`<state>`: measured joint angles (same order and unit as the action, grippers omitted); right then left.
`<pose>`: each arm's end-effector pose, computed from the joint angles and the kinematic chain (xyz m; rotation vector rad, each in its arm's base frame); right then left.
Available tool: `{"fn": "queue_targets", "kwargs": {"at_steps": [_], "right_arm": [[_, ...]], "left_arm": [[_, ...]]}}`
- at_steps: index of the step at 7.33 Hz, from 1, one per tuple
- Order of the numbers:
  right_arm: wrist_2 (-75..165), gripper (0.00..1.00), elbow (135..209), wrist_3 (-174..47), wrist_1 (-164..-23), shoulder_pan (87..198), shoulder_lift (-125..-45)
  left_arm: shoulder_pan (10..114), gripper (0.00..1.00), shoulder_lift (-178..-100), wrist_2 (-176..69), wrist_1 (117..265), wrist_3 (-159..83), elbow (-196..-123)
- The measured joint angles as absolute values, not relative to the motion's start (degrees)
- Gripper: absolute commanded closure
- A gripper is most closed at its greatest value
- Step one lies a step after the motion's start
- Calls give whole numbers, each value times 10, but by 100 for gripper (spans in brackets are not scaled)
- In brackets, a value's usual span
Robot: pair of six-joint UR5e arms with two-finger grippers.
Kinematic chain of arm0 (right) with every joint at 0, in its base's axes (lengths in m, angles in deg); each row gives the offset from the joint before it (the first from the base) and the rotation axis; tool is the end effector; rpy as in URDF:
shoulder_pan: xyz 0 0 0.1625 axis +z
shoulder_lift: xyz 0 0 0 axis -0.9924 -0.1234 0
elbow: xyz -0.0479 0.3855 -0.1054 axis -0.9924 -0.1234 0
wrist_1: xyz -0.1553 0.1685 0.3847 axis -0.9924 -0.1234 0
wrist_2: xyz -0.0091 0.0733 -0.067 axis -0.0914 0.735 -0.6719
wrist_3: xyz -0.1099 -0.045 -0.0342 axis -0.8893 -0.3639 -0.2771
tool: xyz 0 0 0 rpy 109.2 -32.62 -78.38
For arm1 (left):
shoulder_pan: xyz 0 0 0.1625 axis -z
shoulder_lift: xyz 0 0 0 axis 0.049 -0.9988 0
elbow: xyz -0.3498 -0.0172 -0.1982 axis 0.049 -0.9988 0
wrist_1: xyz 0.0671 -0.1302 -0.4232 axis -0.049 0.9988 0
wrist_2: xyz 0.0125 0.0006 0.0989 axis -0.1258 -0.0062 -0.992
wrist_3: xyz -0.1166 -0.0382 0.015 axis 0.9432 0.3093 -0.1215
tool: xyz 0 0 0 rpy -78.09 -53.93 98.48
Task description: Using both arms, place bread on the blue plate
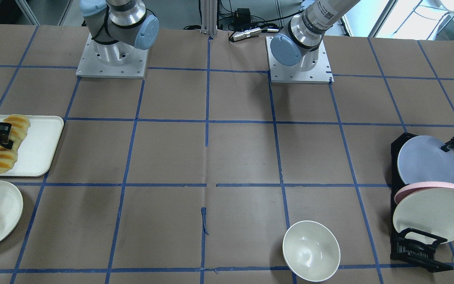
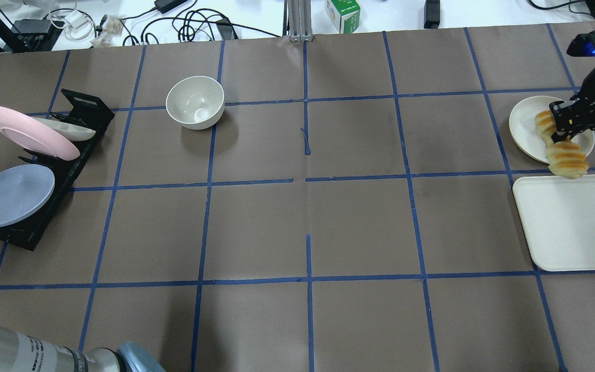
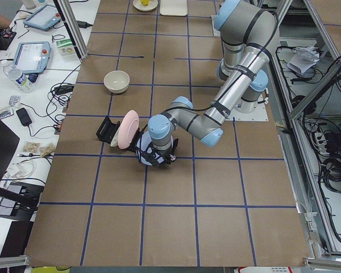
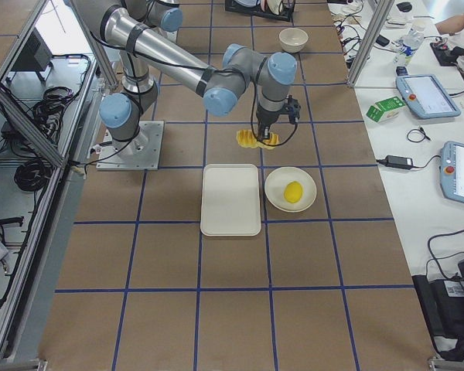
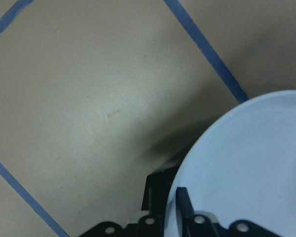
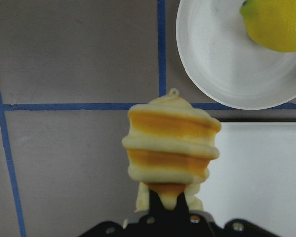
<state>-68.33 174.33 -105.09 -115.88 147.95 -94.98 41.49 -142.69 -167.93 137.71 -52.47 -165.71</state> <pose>-0.1206 -0.5734 0.3137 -0.0104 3.1009 0.1429 0.4049 -0.4863 0.1881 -1.3501 2.8070 0.1192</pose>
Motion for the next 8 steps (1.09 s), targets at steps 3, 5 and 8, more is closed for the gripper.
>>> {"fn": "queue_targets", "kwargs": {"at_steps": [3,5,8], "right_arm": [[-683,100,1731,-1035,-1144,1501,-952],[-680,100,1726,-1024,-1141,1515,-954],[-675,100,1720,-1005,-1130,1525,-960]], "left_arm": [[423,100,-1384,-1680,1459,-530,-1637],[436,100,-1345,-1680,1569,-524,-1613],[515,100,-1276,-1667,1677,-509,-1608]]}}
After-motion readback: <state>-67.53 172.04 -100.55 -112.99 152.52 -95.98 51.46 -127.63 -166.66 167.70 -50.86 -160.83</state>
